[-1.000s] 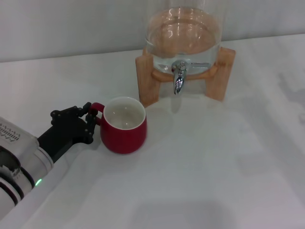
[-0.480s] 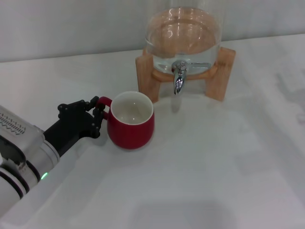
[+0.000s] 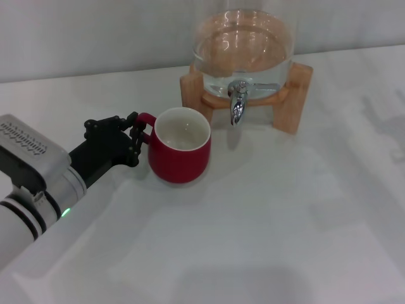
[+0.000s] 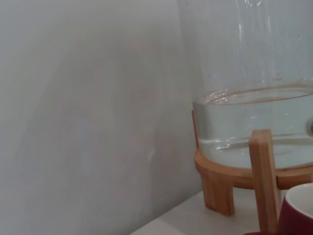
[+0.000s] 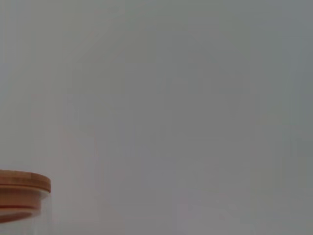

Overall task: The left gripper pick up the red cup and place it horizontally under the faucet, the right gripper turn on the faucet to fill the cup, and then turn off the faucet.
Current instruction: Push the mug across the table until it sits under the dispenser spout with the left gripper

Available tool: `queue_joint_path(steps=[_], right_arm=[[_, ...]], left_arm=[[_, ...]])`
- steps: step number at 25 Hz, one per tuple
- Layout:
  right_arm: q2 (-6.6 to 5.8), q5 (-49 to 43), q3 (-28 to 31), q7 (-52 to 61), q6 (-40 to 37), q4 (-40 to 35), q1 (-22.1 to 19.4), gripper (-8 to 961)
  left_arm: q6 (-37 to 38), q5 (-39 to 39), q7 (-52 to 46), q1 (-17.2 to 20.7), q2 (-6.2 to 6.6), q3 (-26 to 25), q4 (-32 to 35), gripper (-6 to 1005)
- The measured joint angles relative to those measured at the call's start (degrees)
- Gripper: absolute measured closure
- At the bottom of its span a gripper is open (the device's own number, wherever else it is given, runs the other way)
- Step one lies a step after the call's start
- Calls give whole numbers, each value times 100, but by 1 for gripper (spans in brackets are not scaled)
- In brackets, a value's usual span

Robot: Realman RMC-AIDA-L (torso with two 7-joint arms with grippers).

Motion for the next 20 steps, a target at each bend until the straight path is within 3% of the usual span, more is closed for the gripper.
queue_joint_path(steps=[10, 20], right_arm=[[0, 0, -55, 0, 1, 0, -1, 111], [-8, 1, -145, -6, 23, 0, 6, 112]], left_arm=[[49, 34, -8, -105, -26, 58, -51, 876], [51, 31, -72, -80, -49, 436, -229, 875]])
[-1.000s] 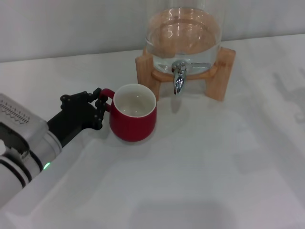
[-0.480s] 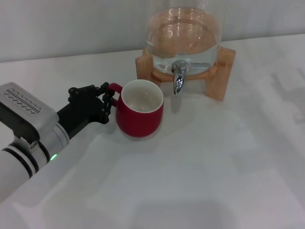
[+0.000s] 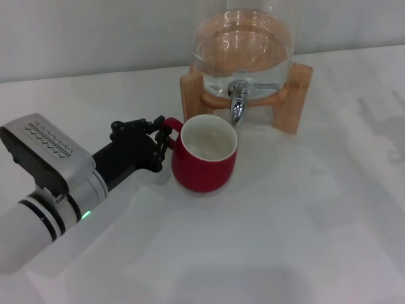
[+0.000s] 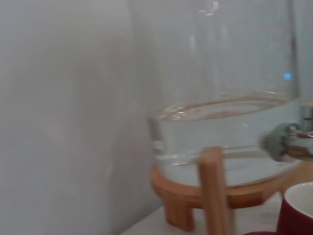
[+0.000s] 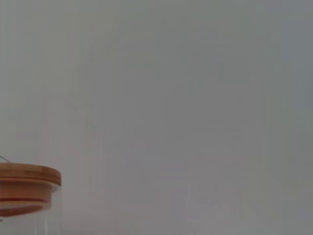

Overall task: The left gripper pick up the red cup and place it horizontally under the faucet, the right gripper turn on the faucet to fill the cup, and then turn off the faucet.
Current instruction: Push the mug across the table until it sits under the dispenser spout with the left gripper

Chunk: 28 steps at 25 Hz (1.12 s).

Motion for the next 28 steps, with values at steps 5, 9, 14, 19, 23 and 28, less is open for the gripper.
queue_joint_path(steps=[5, 9, 14, 19, 23, 28], right_arm=[[-1, 0, -47, 1, 20, 0, 9, 111], [-8, -7, -56, 3, 32, 0, 23, 112], [-10, -76, -66, 5, 172, -1, 75, 112], [-10, -122, -67, 7, 203, -25, 109, 111], [2, -139, -66, 14, 174, -75, 98, 111], [5, -197, -66, 15, 176, -78, 71, 111]], left_arm=[[29, -18, -11, -5, -18, 165, -4, 875], [39, -39, -19, -11, -29, 235, -4, 875], [44, -41, -35, -12, -30, 238, -3, 875], [50, -43, -35, -20, -22, 240, 4, 875], [50, -43, -28, -27, -13, 240, 22, 876], [51, -43, -4, 10, -12, 240, 41, 876]])
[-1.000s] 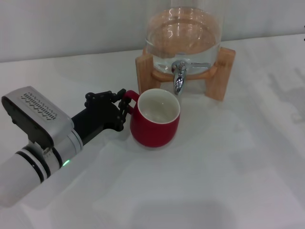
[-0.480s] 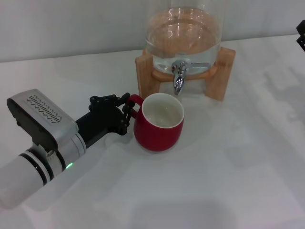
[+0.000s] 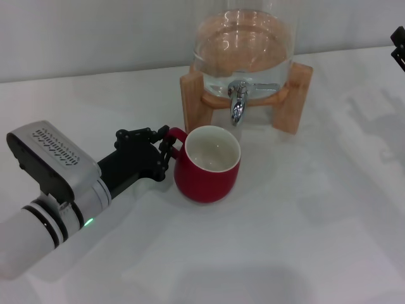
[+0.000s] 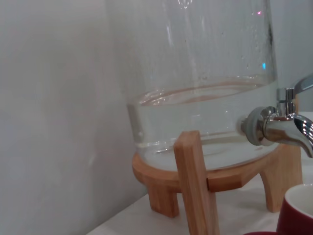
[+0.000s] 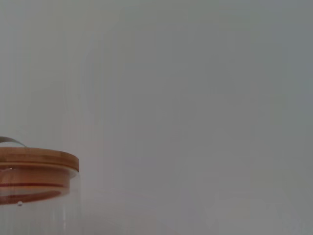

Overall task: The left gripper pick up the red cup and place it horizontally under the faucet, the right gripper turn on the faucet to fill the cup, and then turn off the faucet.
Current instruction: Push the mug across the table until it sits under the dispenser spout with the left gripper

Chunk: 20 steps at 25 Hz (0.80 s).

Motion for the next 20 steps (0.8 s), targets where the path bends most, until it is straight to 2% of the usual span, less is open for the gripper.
queue_joint_path(steps=[20], right_arm=[[-1, -17, -270, 131, -17, -44, 53, 112]], left_arm=[[-1, 21, -31, 49, 23, -1, 26, 875]])
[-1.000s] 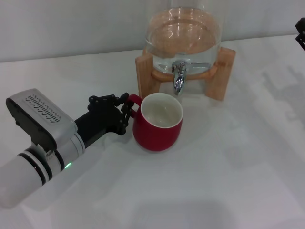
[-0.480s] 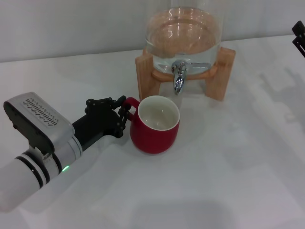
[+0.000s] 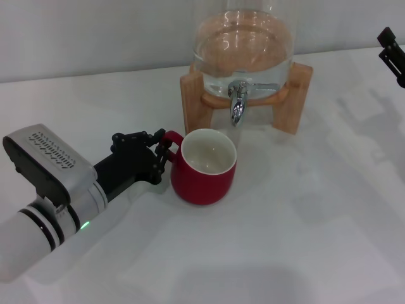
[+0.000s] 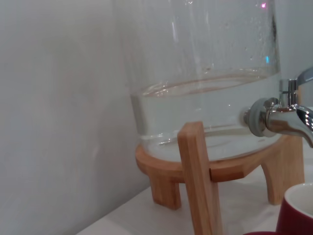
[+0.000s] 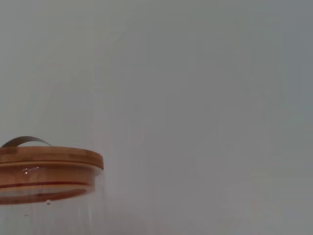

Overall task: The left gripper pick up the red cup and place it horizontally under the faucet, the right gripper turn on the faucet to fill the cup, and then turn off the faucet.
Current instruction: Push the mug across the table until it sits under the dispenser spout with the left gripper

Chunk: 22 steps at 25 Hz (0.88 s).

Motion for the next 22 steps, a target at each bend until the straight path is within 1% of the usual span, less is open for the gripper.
queue_joint_path(steps=[12, 22], right_arm=[[21, 4, -62, -16, -86, -14, -82, 112], [22, 3, -101, -26, -80, -10, -89, 111]], left_arm=[[6, 5, 2, -99, 12, -49, -14, 875], [353, -16, 7, -245, 20, -89, 6, 875]])
